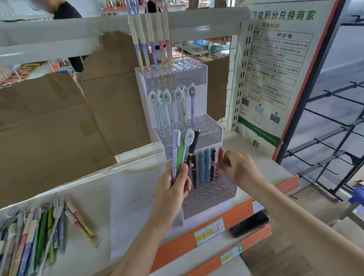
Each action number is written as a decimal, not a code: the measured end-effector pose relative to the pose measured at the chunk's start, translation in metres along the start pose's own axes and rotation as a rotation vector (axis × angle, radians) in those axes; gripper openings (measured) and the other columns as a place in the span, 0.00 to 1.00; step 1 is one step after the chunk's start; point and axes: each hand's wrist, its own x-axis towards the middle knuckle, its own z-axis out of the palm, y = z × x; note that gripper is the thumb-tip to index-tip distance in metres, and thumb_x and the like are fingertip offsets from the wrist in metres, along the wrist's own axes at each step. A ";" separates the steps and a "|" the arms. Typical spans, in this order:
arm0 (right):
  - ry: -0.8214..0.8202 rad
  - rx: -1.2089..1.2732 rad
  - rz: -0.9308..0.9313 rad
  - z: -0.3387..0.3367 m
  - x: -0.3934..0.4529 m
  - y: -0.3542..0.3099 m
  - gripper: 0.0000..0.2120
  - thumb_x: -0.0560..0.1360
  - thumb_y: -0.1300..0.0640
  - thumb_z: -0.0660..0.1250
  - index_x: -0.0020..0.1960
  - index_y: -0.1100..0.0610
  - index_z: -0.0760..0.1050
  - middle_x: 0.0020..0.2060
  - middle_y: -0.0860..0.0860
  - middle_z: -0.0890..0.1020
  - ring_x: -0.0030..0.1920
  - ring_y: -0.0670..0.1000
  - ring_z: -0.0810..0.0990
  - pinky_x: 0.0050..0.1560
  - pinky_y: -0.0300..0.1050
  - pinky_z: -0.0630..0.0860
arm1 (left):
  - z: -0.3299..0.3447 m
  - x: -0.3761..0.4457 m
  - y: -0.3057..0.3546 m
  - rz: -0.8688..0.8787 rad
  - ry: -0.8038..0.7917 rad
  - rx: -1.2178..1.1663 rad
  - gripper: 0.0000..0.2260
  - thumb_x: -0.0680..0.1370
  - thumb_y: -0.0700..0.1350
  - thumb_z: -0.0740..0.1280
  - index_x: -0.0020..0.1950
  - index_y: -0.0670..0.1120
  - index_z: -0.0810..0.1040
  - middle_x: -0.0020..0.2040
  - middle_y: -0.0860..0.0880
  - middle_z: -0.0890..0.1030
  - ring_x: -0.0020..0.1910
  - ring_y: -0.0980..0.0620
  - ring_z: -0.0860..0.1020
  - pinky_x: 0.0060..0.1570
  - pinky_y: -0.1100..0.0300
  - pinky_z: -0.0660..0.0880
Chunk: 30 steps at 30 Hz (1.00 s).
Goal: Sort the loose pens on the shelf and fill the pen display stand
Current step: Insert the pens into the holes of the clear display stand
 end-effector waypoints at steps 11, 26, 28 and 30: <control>-0.156 0.572 -0.084 0.018 -0.047 -0.068 0.12 0.75 0.53 0.68 0.33 0.52 0.74 0.23 0.43 0.77 0.25 0.40 0.73 0.29 0.30 0.67 | -0.028 -0.021 -0.028 -0.050 0.005 0.123 0.09 0.81 0.46 0.58 0.43 0.46 0.72 0.26 0.57 0.68 0.26 0.59 0.63 0.26 0.71 0.60; -0.056 0.014 -0.267 0.041 -0.032 -0.068 0.13 0.78 0.52 0.64 0.42 0.61 0.72 0.39 0.58 0.79 0.39 0.58 0.77 0.38 0.47 0.70 | -0.054 -0.033 -0.047 -0.148 0.320 0.055 0.08 0.80 0.38 0.59 0.45 0.34 0.71 0.26 0.50 0.68 0.23 0.59 0.64 0.23 0.70 0.60; -0.083 -0.047 -0.246 0.042 -0.032 -0.072 0.15 0.79 0.50 0.62 0.45 0.62 0.73 0.42 0.59 0.80 0.43 0.59 0.78 0.41 0.50 0.73 | -0.052 -0.033 -0.044 -0.156 0.304 0.004 0.08 0.80 0.37 0.58 0.44 0.37 0.73 0.26 0.51 0.68 0.22 0.59 0.63 0.22 0.71 0.59; -0.106 -0.068 -0.231 0.041 -0.029 -0.074 0.15 0.79 0.49 0.61 0.47 0.62 0.74 0.43 0.59 0.81 0.44 0.60 0.79 0.42 0.50 0.75 | -0.051 -0.033 -0.041 -0.141 0.273 -0.026 0.08 0.81 0.37 0.58 0.44 0.39 0.74 0.25 0.52 0.68 0.22 0.60 0.64 0.22 0.72 0.60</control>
